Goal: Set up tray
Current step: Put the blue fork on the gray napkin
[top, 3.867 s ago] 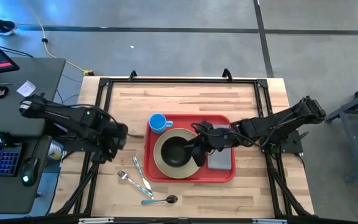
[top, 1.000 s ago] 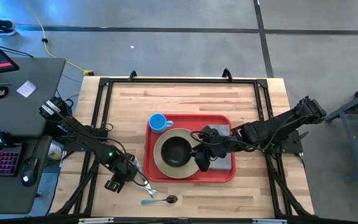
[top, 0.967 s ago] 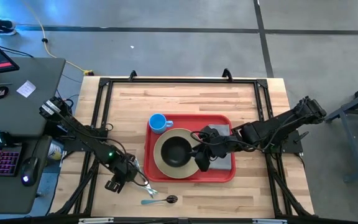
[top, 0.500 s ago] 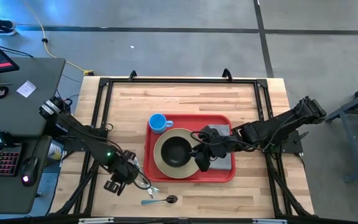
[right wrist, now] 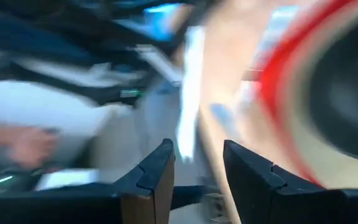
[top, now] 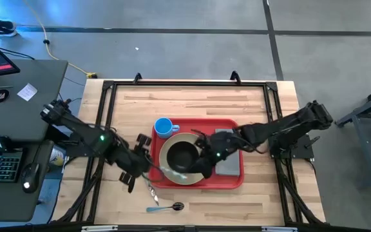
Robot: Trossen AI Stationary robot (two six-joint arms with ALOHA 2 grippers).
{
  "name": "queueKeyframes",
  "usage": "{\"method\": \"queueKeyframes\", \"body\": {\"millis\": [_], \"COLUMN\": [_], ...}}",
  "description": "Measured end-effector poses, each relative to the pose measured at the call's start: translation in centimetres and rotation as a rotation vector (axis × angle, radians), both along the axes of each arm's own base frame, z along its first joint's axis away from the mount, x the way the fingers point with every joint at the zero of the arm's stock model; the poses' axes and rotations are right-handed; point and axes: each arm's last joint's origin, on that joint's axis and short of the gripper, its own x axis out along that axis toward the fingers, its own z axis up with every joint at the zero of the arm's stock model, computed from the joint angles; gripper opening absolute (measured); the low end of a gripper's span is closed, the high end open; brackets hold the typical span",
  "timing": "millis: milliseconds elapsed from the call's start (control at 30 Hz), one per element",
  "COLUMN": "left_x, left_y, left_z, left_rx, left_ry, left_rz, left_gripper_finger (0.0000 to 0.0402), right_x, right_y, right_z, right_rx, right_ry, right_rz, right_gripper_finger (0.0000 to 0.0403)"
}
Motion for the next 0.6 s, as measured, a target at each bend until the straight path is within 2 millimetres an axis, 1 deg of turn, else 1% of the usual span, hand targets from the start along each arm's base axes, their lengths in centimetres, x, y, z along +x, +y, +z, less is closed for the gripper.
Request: {"method": "queueKeyframes", "body": {"millis": [67,133,233,300,367,433,600], "left_x": [0.4,0.6,0.6,0.7,0.7,0.7,1.1], "left_y": [0.7,1.3,2.2,2.6,2.9,3.2,3.7], "left_z": [2.1,4.0,6.2,7.2,7.9,8.2,8.5], "left_rx": [0.025,0.053,0.102,0.145,0.214,0.309,0.643], "left_ry": [-0.075,-0.145,-0.220,-0.266,-0.293,-0.310,-0.308], "left_rz": [-0.005,-0.013,-0.025,-0.038,-0.056,-0.071,-0.082], "left_gripper_finger": [0.0162,0.0163,0.0163,0.0164,0.0164,0.0164,0.0165], "right_x": [1.1,1.6,1.9,1.8,1.9,1.9,1.9], "right_y": [-0.7,-1.9,-3.7,-4.6,-5.3,-5.8,-6.3], "right_z": [0.5,1.1,2.2,3.4,4.3,4.8,5.1], "right_rx": [0.071,0.113,0.158,0.199,0.262,0.315,0.398], "right_ry": [-0.090,-0.148,-0.228,-0.308,-0.369,-0.392,-0.370], "right_rz": [0.066,0.093,0.094,0.105,0.133,0.145,0.150], "right_gripper_finger": [0.0129,0.0129,0.0129,0.0129,0.0129,0.0129,0.0129]}}
